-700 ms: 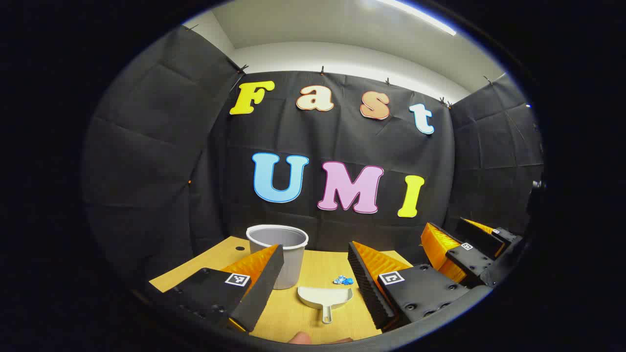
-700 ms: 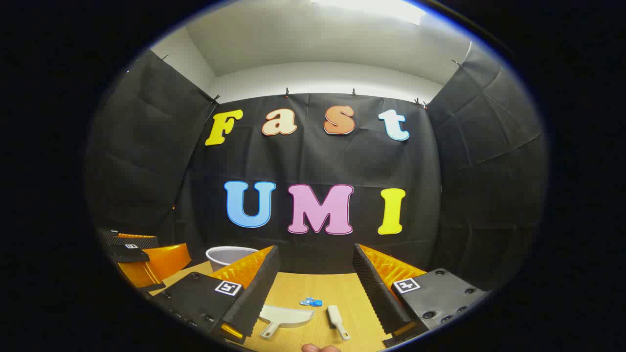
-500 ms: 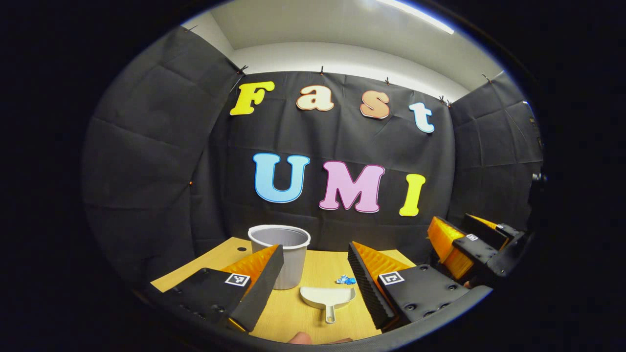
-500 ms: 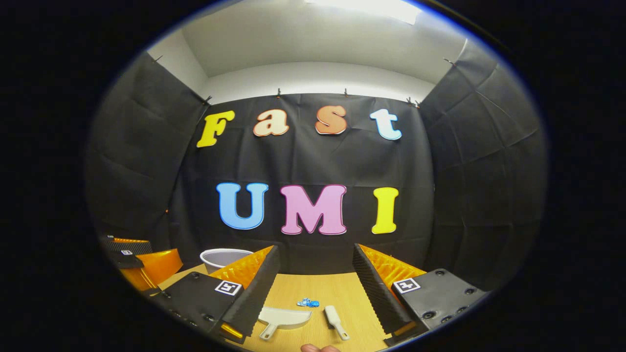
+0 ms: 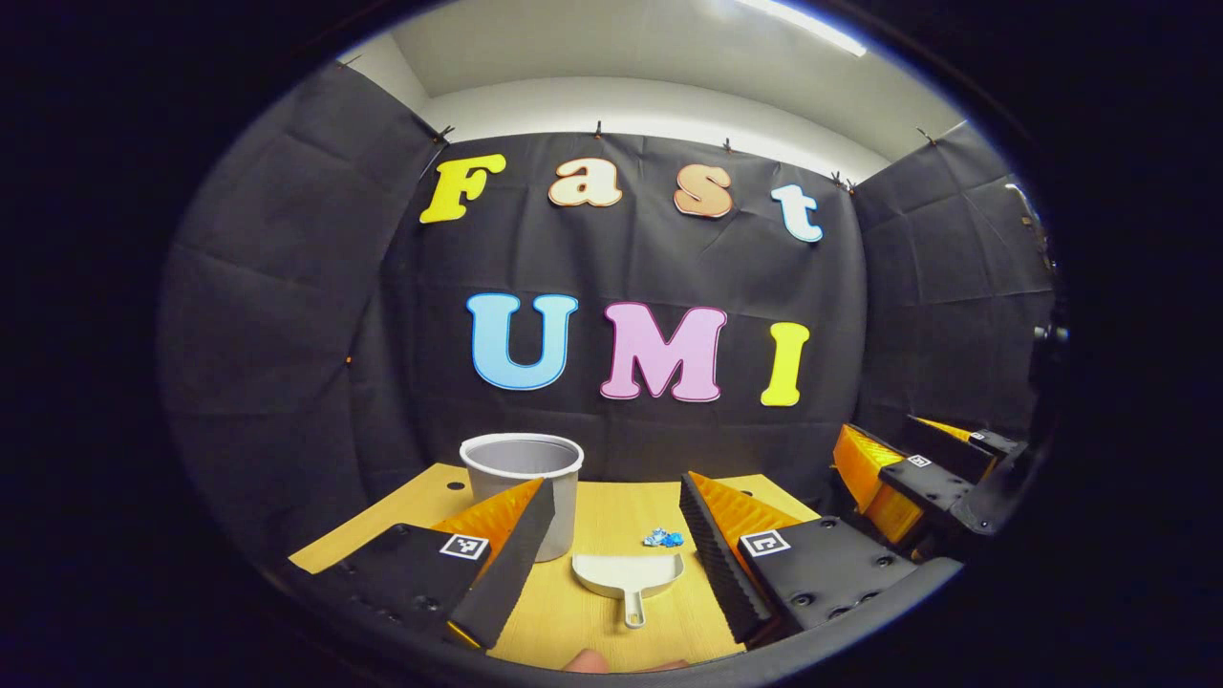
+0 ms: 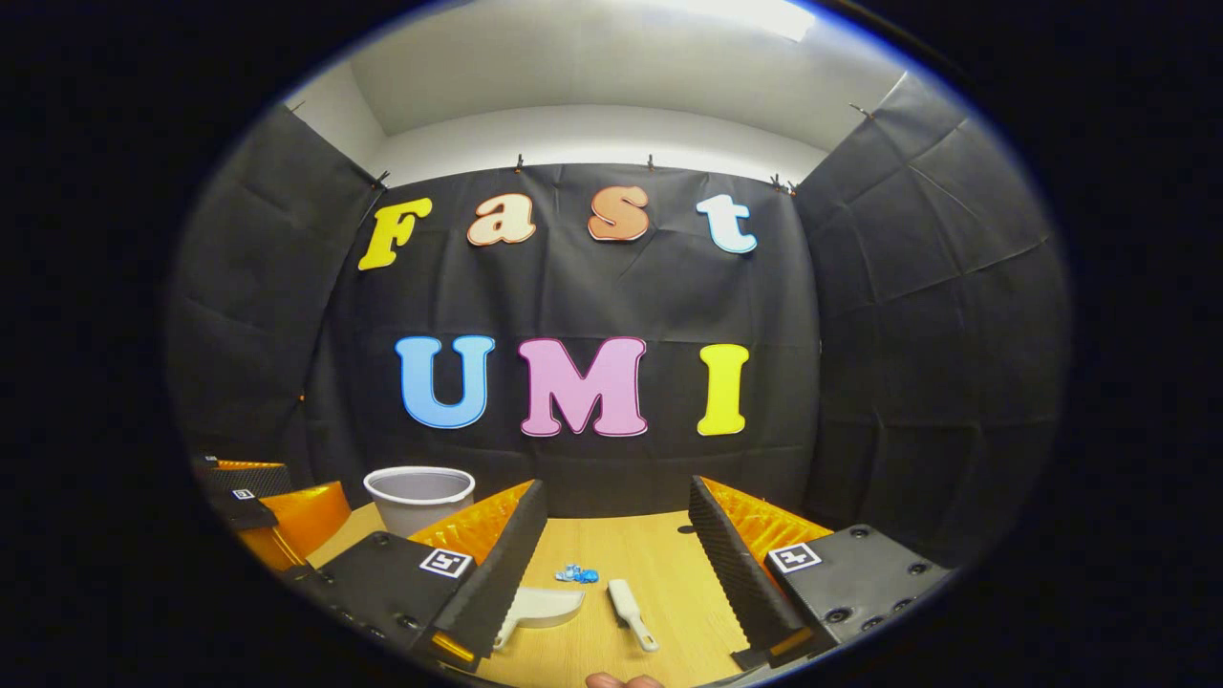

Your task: Pick up the small broom and dustpan from the desktop, sweep the trash into the dustpan with the broom, and then empty the trash into the garbage bin.

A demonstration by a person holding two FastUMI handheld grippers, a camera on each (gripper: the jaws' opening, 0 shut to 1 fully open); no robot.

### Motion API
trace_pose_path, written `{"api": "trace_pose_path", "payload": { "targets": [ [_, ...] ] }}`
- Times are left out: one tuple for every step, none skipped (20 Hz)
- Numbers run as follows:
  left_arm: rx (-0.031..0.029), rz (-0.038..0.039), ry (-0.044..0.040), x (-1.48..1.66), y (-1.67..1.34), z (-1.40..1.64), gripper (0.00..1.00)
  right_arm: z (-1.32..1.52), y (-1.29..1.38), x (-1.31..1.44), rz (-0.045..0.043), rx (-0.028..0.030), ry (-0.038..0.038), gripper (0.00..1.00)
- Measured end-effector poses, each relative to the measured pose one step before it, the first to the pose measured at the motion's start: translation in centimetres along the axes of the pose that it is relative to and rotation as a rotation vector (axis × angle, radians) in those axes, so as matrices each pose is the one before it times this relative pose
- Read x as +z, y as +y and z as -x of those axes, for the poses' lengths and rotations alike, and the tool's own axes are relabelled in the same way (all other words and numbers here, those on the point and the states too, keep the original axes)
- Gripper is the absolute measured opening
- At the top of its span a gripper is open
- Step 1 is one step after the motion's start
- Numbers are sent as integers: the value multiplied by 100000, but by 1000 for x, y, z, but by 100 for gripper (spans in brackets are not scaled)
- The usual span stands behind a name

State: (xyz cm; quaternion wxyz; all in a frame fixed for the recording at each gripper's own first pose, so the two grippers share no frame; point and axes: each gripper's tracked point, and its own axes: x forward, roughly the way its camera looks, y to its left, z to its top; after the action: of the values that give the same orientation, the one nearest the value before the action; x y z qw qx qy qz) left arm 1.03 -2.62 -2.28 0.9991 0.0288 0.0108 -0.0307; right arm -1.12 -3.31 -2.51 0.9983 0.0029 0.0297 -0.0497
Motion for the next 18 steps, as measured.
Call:
{"api": "trace_pose_path", "payload": {
  "targets": [
    [-753, 100, 367, -22, -193, -84, 78, 38, 50, 118, 723, 421, -431, 96],
    [-440, -5, 147, -84, -67, -158, 78, 74, -17, 162, 810, -58, -587, 96],
    [-236, 19, 171, 87, 16, -120, 78, -17, -383, 574, 1072, -1128, -1900, 96],
    [-41, 468, 841, -189, 34, -259, 78, -12, -279, 742, 1157, -1001, -2297, 96],
    [-522, 1435, 1335, -197, 28, -251, 78, -29, 27, 341, 1183, -734, -1907, 96],
    [-1107, 2084, 1366, -253, -147, -231, 78, -79, 43, 208, 919, -121, -1088, 96],
    [-743, 2015, 1089, -105, -32, -116, 78, -83, 109, -66, 417, 171, -11, 96],
    [-384, 1520, 923, -141, 133, -51, 80, -129, -65, -237, -164, -172, 624, 96],
    [-977, 537, 1397, 9, -111, -59, 78, -26, -221, -99, -809, -371, 746, 96],
    [642, 657, 744, -70, 189, 14, 78, -68, -233, -174, -1286, -876, 1407, 96],
    [-82, 978, -1069, 401, -24, 135, 78, -91, -223, -141, -1044, -825, 1221, 96],
    [-622, 255, -1660, 459, -209, 149, 76, -82, -225, -43, -308, -1091, 670, 96],
    [-1197, -180, -1707, 411, -202, 122, 78, -127, -274, 201, 180, -883, -373, 96],
    [-2409, 817, -1505, 66, -395, 157, 78, 13, -211, 275, 415, -624, -864, 96],
    [-6413, 3221, -2712, 463, -1151, 177, 78, -73, -191, 345, 420, -701, -1128, 96],
    [-7480, 4614, -2957, 378, -1420, 353, 78, -95, -98, -73, 690, -246, -112, 96],
    [-2910, 5000, -2253, 746, -713, 319, 78, 164, 80, -115, 995, 448, 778, 90],
    [-598, 2052, -763, 177, 185, 112, 78, 107, 152, -80, 1246, 393, -350, 96]
  ]
}}
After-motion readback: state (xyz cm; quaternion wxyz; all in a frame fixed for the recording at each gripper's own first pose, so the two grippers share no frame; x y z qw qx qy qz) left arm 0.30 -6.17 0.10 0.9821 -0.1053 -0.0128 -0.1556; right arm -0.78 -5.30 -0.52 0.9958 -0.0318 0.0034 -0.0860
